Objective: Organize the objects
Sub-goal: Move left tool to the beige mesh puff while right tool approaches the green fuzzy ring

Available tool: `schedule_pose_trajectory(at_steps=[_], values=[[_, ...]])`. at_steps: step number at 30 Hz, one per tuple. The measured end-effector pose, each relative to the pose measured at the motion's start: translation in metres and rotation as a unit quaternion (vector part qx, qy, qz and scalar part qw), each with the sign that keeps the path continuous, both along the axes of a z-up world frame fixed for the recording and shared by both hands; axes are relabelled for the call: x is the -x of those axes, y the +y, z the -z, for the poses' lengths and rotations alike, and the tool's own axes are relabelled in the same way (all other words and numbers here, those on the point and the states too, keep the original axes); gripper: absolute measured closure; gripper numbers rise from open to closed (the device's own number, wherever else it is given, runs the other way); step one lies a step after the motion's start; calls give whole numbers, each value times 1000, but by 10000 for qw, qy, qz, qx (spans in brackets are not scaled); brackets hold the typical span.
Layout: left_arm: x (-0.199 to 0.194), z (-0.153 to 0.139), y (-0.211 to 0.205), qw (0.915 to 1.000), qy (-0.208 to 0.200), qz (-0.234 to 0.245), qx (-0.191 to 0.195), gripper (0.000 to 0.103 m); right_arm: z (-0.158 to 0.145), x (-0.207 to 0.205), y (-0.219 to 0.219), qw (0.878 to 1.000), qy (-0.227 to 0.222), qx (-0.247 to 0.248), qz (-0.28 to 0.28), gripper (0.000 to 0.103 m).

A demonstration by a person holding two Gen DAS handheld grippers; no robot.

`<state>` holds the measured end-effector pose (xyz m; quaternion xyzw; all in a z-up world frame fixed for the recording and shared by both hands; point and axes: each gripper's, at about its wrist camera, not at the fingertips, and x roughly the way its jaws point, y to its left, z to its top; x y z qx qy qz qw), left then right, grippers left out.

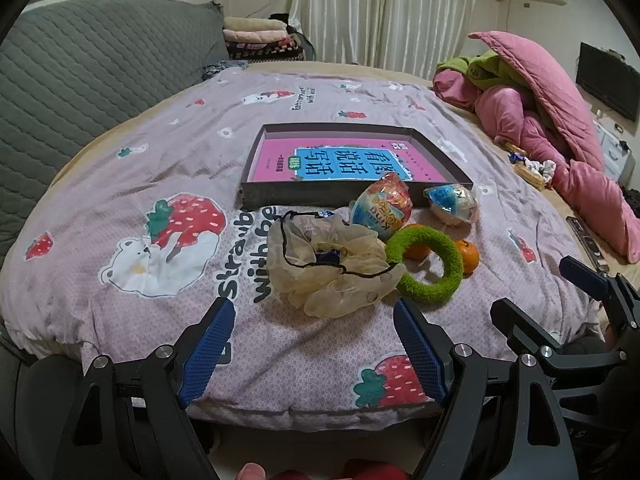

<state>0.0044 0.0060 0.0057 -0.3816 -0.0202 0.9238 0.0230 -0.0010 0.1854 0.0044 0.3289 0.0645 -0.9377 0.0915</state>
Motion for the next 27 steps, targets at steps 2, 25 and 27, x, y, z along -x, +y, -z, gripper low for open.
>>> schedule_pose_trajectory(at_steps=[2, 25, 27], values=[[-1, 0, 0, 10000, -19, 10, -7, 20, 0, 0, 0, 10000, 3, 3, -2, 3], [-2, -2, 2, 10000, -44, 28, -17, 20, -2, -3, 0, 10000, 69, 30, -36, 3], [-1, -1, 2, 10000, -45, 35, -10, 20, -2, -3, 0, 10000, 68, 32, -41, 3]])
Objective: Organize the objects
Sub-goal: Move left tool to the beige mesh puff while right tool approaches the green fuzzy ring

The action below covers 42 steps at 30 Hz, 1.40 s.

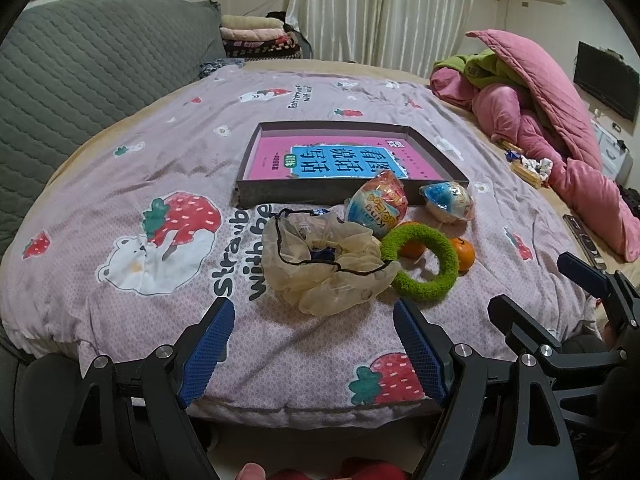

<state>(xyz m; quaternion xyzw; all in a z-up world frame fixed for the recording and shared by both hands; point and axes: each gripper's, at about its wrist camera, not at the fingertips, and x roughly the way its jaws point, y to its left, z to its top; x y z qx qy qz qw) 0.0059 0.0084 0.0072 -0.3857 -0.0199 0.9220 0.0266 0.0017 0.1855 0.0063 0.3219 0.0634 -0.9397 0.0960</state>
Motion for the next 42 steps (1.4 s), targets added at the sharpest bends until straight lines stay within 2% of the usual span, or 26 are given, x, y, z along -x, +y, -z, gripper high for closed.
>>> schedule_pose_trajectory(at_steps=[16, 26, 36, 42], values=[[6, 7, -5, 10000, -3, 43, -37, 20, 4, 6, 0, 9999, -80, -40, 48, 3], [15, 16, -19, 10000, 28, 14, -59, 20, 13, 14, 7, 9995, -270, 157, 63, 3], [34, 19, -38, 9996, 72, -220, -131, 20, 23, 20, 5, 9993, -355, 100, 22, 3], [49, 26, -42, 9994, -47, -233, -244, 20, 31, 29, -4, 9990, -425, -13, -104, 3]])
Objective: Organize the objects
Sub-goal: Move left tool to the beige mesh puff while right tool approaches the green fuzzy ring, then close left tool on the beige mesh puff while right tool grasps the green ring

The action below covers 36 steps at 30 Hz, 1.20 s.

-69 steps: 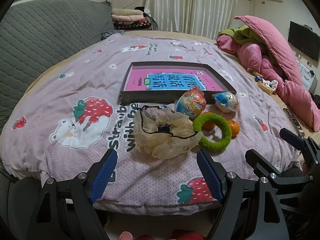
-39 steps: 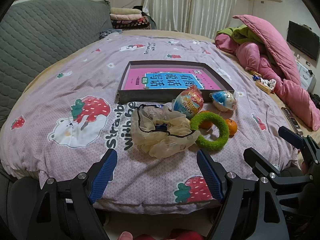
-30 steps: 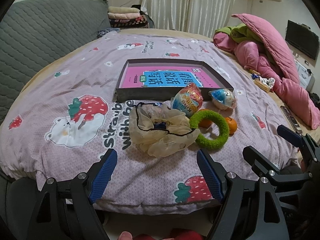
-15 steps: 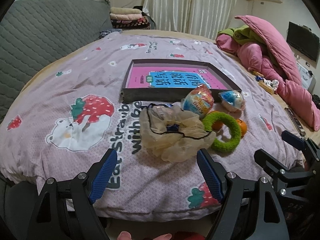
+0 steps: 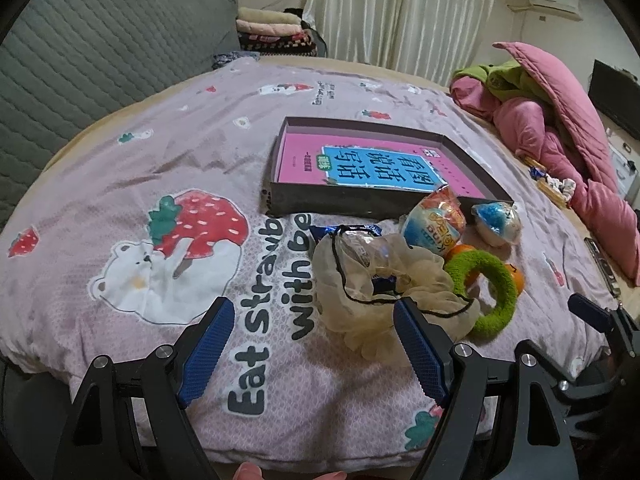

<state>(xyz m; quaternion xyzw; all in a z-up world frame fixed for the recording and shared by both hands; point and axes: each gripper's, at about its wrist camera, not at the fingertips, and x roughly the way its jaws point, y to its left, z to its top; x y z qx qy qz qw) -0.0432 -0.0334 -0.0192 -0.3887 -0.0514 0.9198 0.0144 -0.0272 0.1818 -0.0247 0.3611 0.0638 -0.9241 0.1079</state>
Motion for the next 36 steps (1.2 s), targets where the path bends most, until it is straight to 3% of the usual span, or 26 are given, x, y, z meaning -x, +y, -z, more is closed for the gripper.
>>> schedule_pose_trajectory(at_steps=[22, 28, 30, 32, 36], values=[[47, 23, -5, 9986, -328, 105, -393, 20, 24, 41, -26, 9980, -264, -431, -368, 3], [48, 25, -2, 9985, -259, 197, -449, 21, 25, 47, -33, 9971, -254, -537, -471, 6], [50, 27, -4, 9970, -350, 260, -636, 28, 25, 49, -35, 9968, -240, -578, -488, 9], [52, 30, -6, 9952, -459, 309, -801, 41, 24, 51, -37, 9966, -177, -634, -489, 15], [51, 31, -7, 9932, -486, 399, -980, 58, 22, 50, -41, 9952, -37, -816, -531, 35]])
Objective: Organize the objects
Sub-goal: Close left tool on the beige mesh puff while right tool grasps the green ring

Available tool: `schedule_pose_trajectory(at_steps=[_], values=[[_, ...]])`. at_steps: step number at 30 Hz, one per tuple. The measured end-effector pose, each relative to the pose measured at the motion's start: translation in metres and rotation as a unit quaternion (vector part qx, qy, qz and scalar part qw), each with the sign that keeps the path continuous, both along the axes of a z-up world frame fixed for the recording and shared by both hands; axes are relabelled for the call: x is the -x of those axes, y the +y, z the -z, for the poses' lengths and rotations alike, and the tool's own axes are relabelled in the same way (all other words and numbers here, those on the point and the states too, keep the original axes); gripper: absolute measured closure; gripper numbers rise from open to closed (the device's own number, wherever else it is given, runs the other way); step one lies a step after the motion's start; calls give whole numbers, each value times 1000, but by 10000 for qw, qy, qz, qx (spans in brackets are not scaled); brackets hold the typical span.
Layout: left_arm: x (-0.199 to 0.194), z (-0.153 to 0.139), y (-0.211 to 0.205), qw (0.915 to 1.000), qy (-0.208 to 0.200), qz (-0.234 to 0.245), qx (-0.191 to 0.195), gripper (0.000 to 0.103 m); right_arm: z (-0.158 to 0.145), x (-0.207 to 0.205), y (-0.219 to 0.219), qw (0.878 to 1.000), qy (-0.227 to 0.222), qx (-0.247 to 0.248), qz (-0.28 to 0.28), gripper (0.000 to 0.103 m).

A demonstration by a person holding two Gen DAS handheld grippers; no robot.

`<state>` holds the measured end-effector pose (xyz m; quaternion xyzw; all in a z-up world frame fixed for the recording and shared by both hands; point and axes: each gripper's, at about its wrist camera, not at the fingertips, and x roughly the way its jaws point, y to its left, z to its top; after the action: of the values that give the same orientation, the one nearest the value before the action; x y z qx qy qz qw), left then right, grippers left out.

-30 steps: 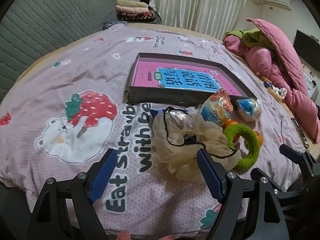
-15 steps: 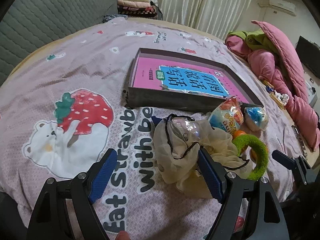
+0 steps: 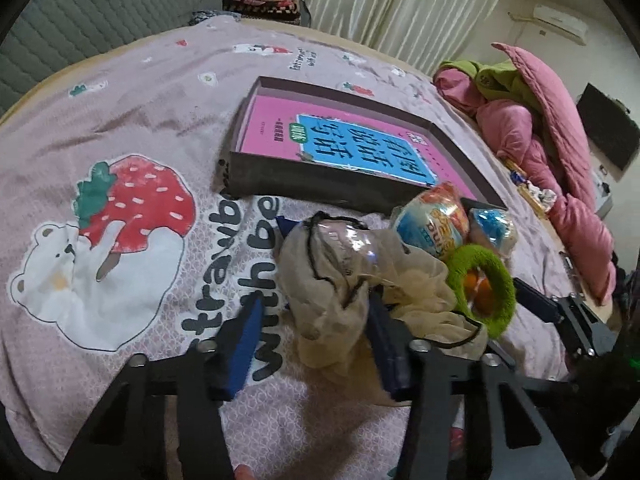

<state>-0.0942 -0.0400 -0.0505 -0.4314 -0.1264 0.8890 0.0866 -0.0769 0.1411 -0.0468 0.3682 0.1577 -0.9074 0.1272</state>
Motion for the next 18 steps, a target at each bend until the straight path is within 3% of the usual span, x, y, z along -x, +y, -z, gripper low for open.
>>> schedule_pose_trajectory(at_steps=[1, 7, 12, 18], values=[[0, 0, 0, 10000, 7, 27, -27, 64, 0, -1, -1, 10000, 40, -15, -27, 40], [-3, -1, 4, 9999, 40, 96, -1, 80, -2, -3, 1, 9998, 148, 45, -95, 57], [-7, -4, -1, 9999, 141, 33, -6, 90, -4, -4, 8, 9996, 228, 185, -21, 84], [-16, -13, -4, 9991, 415, -20, 92, 92, -5, -3, 20, 9990, 220, 382, 85, 86]])
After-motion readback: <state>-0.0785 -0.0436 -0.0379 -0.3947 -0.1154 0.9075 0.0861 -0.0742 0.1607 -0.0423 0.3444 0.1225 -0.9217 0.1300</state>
